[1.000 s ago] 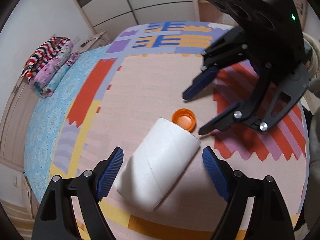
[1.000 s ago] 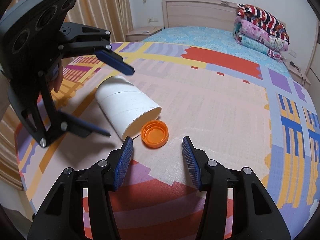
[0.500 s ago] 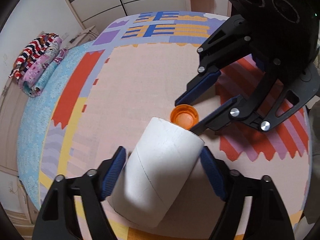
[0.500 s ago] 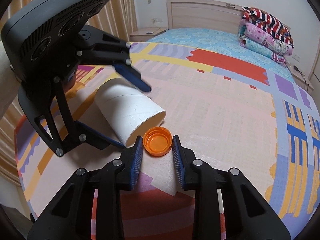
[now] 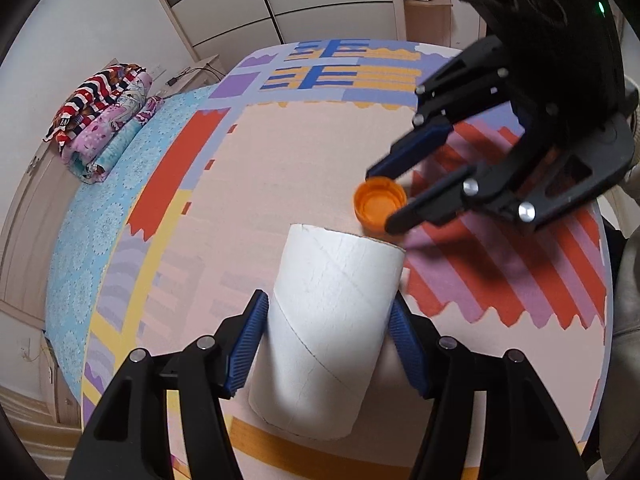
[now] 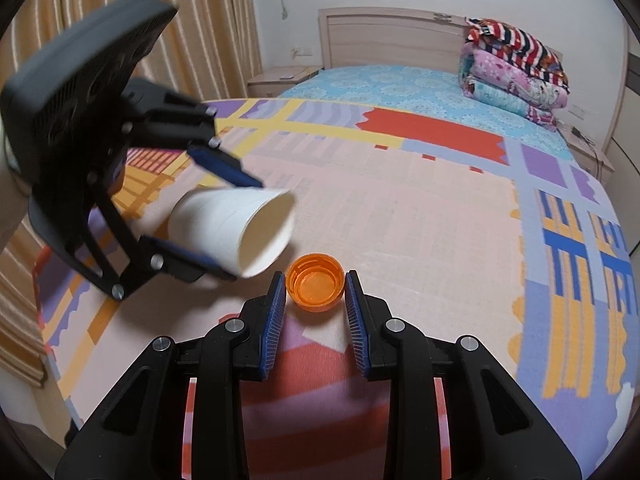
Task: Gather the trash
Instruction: 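Grasp the white paper roll with the left tool while the right tool grasps the orange cap, then carry the paper roll and orange cap down into the trash bag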
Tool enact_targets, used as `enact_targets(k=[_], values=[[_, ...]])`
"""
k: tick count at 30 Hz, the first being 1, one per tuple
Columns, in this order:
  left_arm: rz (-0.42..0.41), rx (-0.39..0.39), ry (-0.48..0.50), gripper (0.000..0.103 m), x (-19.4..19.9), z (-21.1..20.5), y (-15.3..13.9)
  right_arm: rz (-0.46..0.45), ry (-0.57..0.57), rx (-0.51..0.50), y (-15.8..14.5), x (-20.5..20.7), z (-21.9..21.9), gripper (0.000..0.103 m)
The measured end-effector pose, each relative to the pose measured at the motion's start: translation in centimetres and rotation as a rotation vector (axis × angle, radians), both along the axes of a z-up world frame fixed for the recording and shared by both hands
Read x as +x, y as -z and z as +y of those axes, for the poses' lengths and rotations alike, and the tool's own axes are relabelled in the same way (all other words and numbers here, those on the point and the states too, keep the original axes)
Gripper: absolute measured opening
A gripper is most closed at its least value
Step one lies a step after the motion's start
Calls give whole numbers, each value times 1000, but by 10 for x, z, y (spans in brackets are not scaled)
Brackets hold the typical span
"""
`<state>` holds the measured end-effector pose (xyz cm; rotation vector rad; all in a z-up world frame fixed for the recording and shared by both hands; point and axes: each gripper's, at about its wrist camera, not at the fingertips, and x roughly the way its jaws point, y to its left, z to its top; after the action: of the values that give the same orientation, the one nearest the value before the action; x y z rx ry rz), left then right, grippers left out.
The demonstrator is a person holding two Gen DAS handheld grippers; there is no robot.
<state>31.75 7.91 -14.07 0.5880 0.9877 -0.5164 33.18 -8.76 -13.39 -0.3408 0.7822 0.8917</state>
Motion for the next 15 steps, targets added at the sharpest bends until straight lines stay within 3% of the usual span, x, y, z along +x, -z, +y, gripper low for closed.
enact_targets(k=[15], values=[[-98,-68,-75,59,-80,-33,-36,-58,1,3,-25,-51,-22,30]])
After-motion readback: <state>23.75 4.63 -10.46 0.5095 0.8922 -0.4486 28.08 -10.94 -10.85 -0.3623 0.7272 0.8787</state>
